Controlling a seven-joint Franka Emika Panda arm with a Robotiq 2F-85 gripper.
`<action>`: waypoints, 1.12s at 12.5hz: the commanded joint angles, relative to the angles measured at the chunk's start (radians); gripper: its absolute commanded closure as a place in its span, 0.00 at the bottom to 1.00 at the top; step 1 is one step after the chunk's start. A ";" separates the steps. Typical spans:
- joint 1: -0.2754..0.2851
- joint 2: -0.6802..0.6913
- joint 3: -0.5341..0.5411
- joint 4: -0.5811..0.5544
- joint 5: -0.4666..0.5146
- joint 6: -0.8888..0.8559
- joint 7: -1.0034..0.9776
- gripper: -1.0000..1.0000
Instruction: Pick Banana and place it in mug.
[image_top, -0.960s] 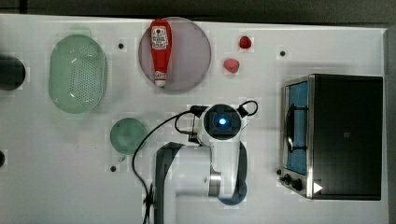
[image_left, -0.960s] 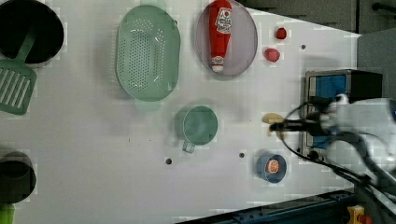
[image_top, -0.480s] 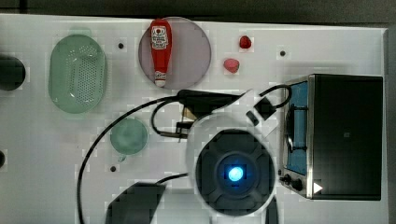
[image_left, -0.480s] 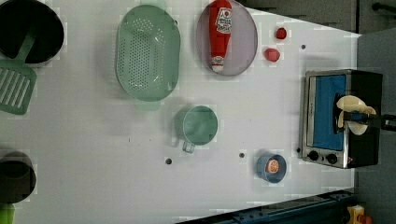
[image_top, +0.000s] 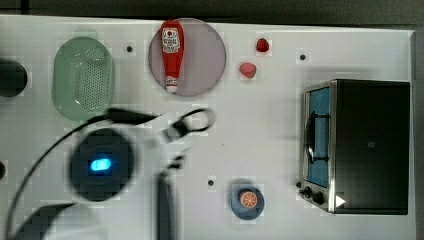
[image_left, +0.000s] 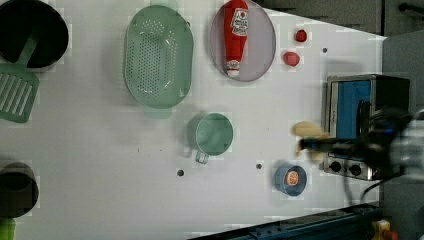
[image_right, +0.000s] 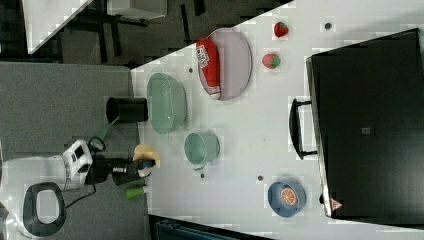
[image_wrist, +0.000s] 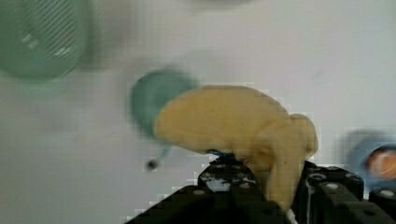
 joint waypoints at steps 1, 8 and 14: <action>0.041 -0.007 0.108 -0.080 0.033 0.082 0.312 0.73; 0.040 0.249 0.151 -0.151 0.031 0.447 0.466 0.73; 0.037 0.329 0.123 -0.162 -0.072 0.531 0.577 0.50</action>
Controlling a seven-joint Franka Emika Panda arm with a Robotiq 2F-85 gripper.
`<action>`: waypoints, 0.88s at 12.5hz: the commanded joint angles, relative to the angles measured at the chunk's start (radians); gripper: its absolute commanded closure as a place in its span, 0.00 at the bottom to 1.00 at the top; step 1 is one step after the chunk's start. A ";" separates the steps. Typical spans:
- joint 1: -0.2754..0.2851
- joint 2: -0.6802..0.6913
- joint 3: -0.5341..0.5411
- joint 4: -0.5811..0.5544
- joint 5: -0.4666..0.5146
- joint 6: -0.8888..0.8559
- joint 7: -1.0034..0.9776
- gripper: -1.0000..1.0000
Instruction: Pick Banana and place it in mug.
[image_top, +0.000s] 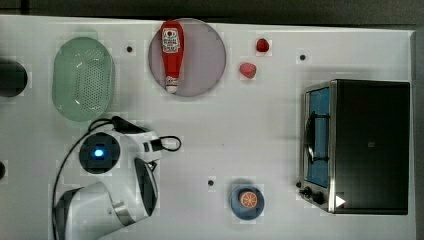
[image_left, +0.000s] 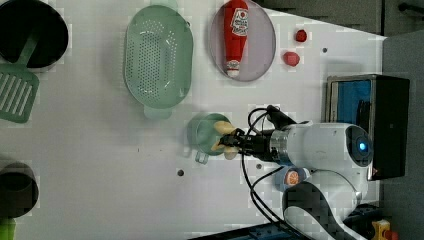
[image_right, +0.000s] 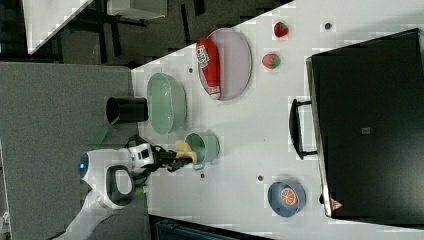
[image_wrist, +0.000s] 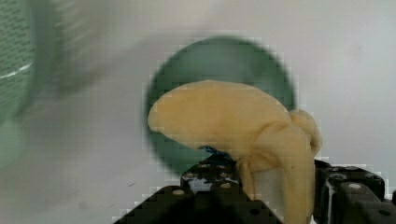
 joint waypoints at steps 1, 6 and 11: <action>0.008 -0.038 0.012 0.026 -0.005 0.002 0.101 0.39; 0.003 -0.047 -0.011 0.057 0.011 0.018 0.104 0.00; -0.015 -0.214 -0.157 0.224 0.011 -0.302 0.075 0.00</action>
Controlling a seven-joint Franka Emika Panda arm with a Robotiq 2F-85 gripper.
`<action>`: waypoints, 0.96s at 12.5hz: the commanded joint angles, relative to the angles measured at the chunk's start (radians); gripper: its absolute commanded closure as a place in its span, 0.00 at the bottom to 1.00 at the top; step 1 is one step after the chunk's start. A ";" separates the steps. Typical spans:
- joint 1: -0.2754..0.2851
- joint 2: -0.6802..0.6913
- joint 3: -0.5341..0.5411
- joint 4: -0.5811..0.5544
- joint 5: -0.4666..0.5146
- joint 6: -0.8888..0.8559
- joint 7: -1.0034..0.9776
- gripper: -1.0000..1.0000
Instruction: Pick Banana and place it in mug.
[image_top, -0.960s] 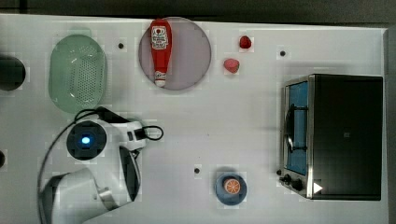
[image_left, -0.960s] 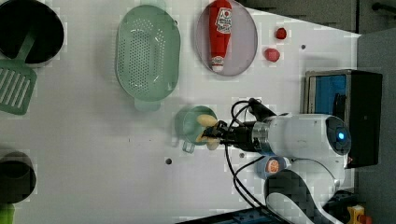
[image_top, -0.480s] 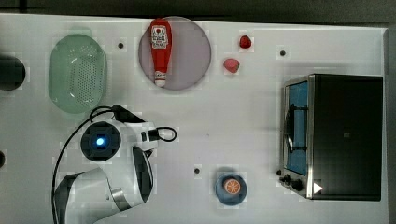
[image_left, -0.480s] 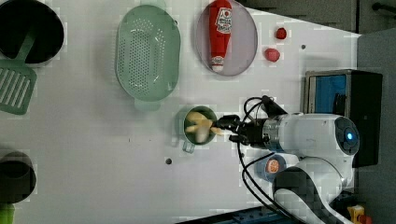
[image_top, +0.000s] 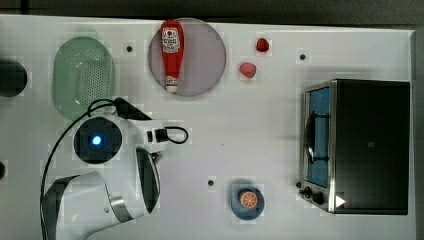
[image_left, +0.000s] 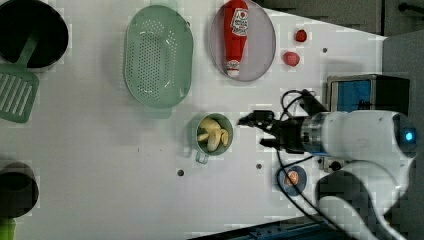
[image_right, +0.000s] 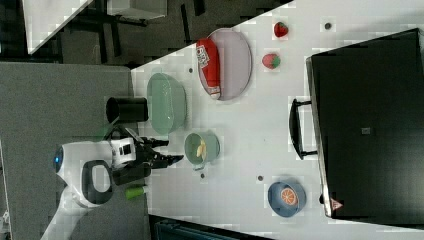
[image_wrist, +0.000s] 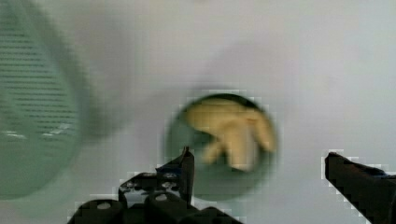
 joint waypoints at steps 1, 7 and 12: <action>-0.029 -0.137 -0.106 0.150 -0.013 -0.172 0.029 0.00; -0.043 -0.206 -0.296 0.405 -0.091 -0.553 0.022 0.00; -0.043 -0.209 -0.367 0.432 -0.091 -0.583 0.012 0.00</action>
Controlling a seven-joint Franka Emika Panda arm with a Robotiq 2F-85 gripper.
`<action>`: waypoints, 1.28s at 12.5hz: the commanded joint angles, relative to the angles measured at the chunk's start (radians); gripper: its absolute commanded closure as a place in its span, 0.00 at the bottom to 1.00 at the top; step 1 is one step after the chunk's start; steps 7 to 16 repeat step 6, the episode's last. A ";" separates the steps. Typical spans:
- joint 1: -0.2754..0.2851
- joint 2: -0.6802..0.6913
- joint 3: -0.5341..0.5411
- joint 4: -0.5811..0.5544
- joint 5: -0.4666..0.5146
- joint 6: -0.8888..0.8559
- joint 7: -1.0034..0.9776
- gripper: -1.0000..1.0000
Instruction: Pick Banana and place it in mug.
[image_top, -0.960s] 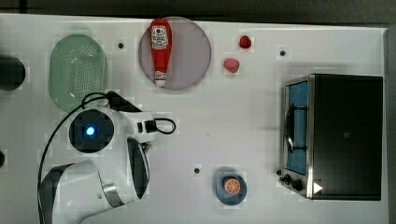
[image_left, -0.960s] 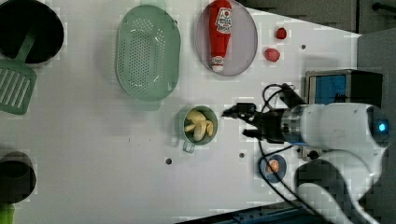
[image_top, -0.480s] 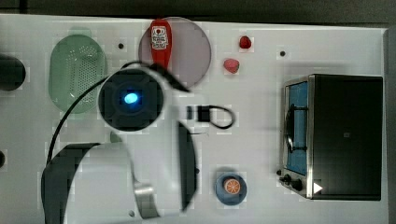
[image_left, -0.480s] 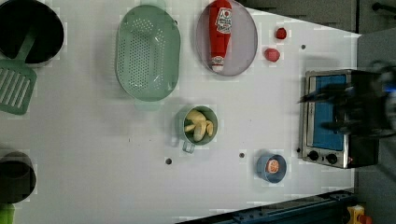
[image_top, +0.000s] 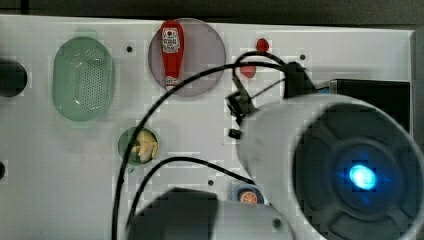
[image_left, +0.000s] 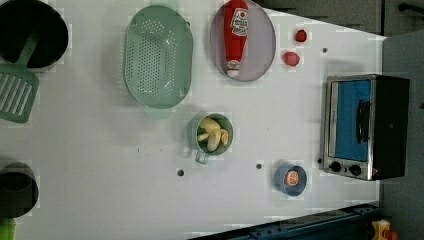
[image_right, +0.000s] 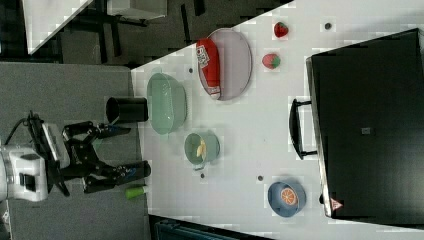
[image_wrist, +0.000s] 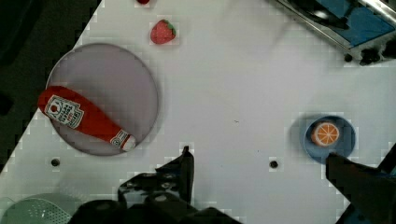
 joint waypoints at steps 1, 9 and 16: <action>0.035 0.045 0.020 -0.023 0.010 0.018 0.012 0.00; 0.035 0.045 0.023 -0.028 0.010 0.018 0.012 0.00; 0.035 0.045 0.023 -0.028 0.010 0.018 0.012 0.00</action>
